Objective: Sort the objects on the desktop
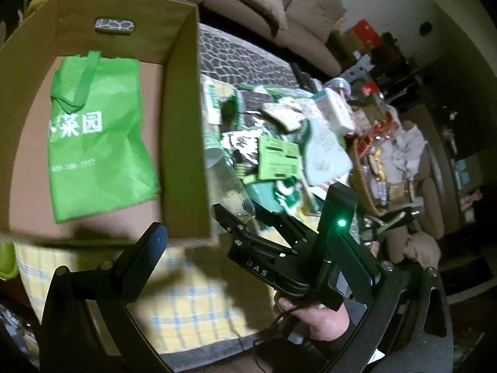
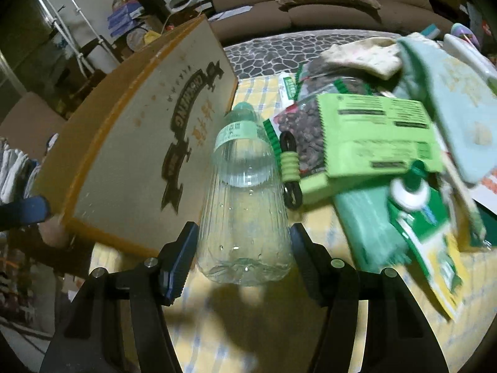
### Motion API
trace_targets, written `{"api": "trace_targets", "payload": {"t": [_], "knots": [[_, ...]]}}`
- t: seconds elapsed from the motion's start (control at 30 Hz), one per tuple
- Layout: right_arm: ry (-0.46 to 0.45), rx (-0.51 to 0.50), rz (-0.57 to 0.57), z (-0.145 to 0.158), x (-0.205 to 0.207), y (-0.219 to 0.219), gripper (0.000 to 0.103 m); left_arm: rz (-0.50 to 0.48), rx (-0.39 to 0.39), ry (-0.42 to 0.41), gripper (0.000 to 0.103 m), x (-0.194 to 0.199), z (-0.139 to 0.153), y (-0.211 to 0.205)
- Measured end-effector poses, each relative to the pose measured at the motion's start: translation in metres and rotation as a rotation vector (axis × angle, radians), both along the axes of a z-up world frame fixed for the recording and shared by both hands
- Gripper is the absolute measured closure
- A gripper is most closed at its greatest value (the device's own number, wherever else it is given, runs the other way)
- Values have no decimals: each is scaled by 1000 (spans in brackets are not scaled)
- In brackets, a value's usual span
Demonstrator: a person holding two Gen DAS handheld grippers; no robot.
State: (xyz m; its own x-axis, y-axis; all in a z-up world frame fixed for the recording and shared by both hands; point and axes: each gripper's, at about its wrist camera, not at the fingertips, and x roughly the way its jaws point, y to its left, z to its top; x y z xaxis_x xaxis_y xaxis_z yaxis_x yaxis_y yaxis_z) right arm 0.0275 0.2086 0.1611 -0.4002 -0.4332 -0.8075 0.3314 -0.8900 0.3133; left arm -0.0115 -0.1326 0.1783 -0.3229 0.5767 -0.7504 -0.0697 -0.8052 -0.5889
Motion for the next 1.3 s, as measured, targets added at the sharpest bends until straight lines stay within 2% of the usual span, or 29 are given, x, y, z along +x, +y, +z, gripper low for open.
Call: {"api": "trace_targets", "payload": {"t": [0.13, 0.33, 0.53, 0.67, 0.9, 1.07, 1.3], "knots": [[-21, -2, 17, 9, 21, 16, 41, -27, 24, -2, 0, 22, -2, 17], [-37, -31, 25, 18, 54, 44, 40, -41, 95, -20, 0, 62, -21, 41], [-38, -26, 30, 20, 72, 54, 40, -11, 162, -73, 0, 93, -56, 56], [-45, -32, 34, 16, 85, 59, 40, 52, 231, -117, 0, 104, -81, 55], [-49, -32, 46, 7, 103, 63, 40, 155, 378, -215, 0, 101, -128, 51], [-60, -44, 58, 3, 113, 64, 40, 186, 479, -272, 0, 93, -154, 54], [-67, -60, 90, 5, 131, 59, 40, 189, 507, -340, 0, 86, -182, 65]]}}
